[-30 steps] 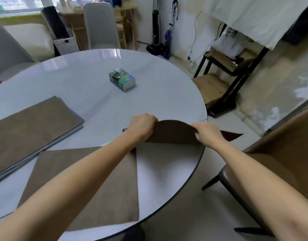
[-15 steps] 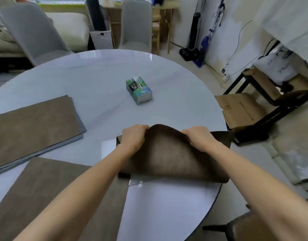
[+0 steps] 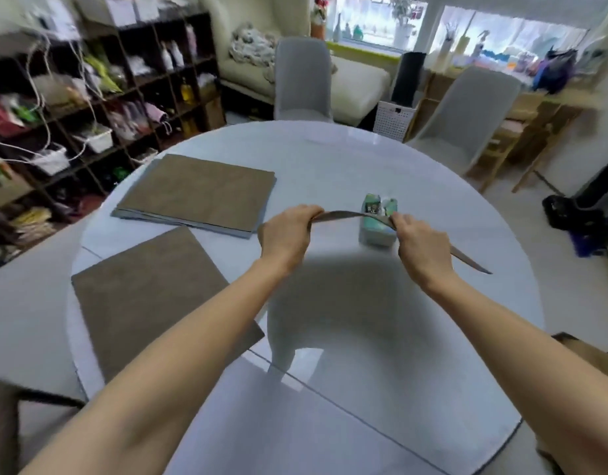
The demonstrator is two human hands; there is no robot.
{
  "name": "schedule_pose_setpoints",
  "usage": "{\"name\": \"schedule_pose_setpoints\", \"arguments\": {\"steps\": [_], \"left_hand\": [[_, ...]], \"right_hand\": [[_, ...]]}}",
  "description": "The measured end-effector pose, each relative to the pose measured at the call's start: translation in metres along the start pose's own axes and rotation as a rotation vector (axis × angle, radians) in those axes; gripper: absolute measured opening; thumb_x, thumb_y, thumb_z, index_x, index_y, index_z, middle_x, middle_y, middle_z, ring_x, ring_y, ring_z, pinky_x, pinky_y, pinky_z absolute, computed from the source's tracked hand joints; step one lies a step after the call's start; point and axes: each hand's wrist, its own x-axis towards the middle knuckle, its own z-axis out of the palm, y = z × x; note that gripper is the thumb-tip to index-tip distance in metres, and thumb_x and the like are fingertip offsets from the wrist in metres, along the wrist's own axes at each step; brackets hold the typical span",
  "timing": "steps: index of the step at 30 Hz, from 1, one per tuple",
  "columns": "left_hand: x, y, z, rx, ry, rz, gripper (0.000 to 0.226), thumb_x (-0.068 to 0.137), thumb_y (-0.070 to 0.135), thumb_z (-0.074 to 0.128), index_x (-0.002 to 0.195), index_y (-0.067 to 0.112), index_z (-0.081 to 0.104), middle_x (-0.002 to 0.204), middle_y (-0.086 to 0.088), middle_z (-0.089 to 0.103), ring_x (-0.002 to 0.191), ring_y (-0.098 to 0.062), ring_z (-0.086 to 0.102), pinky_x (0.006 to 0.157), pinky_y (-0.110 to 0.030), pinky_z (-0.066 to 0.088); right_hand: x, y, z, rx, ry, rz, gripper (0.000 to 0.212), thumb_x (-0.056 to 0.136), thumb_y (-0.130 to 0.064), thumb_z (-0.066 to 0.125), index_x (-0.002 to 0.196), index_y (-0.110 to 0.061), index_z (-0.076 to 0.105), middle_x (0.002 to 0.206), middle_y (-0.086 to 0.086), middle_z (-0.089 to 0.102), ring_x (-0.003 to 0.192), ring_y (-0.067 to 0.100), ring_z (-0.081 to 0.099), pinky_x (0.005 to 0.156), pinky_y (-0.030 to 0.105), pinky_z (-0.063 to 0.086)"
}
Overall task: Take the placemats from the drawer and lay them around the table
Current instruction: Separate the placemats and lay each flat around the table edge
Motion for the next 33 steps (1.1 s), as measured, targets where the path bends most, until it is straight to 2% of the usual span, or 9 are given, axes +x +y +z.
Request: {"name": "schedule_pose_setpoints", "arguments": {"steps": [3,6,8,13,19,25,28,30,33], "left_hand": [[-0.03,0.006,0.008,-0.011,-0.038,-0.026,0.041,0.097,0.014,0.038,0.126,0.029,0.062,0.129,0.006,0.063,0.121,-0.021,0.057,0.102,-0.04,0.043],[-0.078,0.007,0.031,0.15,-0.354,-0.04,0.058,0.094,-0.006,0.038,0.14,0.027,0.048,0.151,0.004,0.041,0.142,-0.017,0.034,0.119,-0.039,0.019],[-0.112,0.008,0.047,0.23,-0.54,-0.02,0.064,0.089,-0.012,0.037,0.14,0.024,0.047,0.153,0.0,0.038,0.142,-0.02,0.033,0.118,-0.039,0.019],[-0.199,0.009,0.076,0.252,-0.933,-0.09,0.059,0.086,-0.011,0.038,0.135,0.021,0.051,0.134,-0.01,0.055,0.119,-0.033,0.055,0.095,-0.039,0.047],[-0.247,0.012,0.085,0.221,-0.951,-0.073,0.057,0.085,-0.014,0.036,0.135,0.013,0.046,0.138,-0.013,0.049,0.118,-0.034,0.055,0.089,-0.041,0.047],[-0.268,0.033,0.086,0.295,-0.918,-0.022,0.045,0.088,-0.012,0.035,0.127,0.007,0.047,0.125,-0.015,0.051,0.121,-0.031,0.048,0.099,-0.05,0.038],[-0.277,0.039,0.088,0.279,-0.958,-0.062,0.047,0.087,-0.014,0.034,0.127,0.007,0.046,0.13,-0.016,0.048,0.125,-0.031,0.044,0.105,-0.054,0.034],[-0.282,0.044,0.089,0.243,-0.98,-0.107,0.054,0.088,-0.016,0.032,0.135,0.008,0.042,0.142,-0.016,0.041,0.135,-0.032,0.036,0.111,-0.055,0.027],[-0.29,0.054,0.098,0.179,-0.953,-0.206,0.074,0.089,-0.017,0.032,0.153,0.018,0.018,0.161,-0.009,0.01,0.148,-0.032,0.009,0.116,-0.058,0.016]], "right_hand": [[-0.024,0.013,0.008,0.019,-0.027,-0.127,0.035,0.087,-0.001,0.044,0.12,-0.008,0.051,0.114,0.014,0.061,0.096,0.035,0.061,0.059,0.036,0.035],[-0.062,0.023,0.034,0.103,-0.27,-0.233,0.044,0.087,-0.001,0.046,0.13,-0.011,0.046,0.131,0.009,0.055,0.11,0.032,0.057,0.081,0.039,0.05],[-0.092,0.02,0.053,0.113,-0.458,-0.256,0.043,0.09,-0.001,0.042,0.131,-0.014,0.046,0.131,0.01,0.055,0.113,0.032,0.057,0.088,0.04,0.049],[-0.16,-0.006,0.087,0.014,-0.788,-0.288,0.029,0.091,0.0,0.038,0.116,-0.007,0.049,0.11,0.018,0.059,0.101,0.035,0.059,0.075,0.038,0.044],[-0.208,-0.014,0.089,-0.017,-0.725,-0.205,0.022,0.087,0.006,0.039,0.095,-0.012,0.03,0.109,0.018,0.06,0.099,0.035,0.059,0.068,0.036,0.036],[-0.241,-0.003,0.092,-0.013,-0.787,-0.171,0.025,0.085,0.007,0.042,0.093,-0.015,0.034,0.112,0.014,0.06,0.101,0.034,0.059,0.069,0.033,0.037],[-0.247,0.002,0.092,-0.019,-0.794,-0.221,0.028,0.084,0.008,0.042,0.077,-0.018,0.034,0.111,0.011,0.06,0.099,0.031,0.059,0.068,0.031,0.037],[-0.248,0.009,0.093,-0.006,-0.779,-0.263,0.039,0.084,0.008,0.043,0.067,-0.023,0.027,0.112,0.01,0.06,0.1,0.03,0.06,0.068,0.03,0.035],[-0.252,0.023,0.099,0.016,-0.709,-0.325,0.025,0.086,0.005,0.045,0.088,-0.02,0.043,0.115,0.007,0.058,0.105,0.027,0.058,0.07,0.03,0.036]]}}
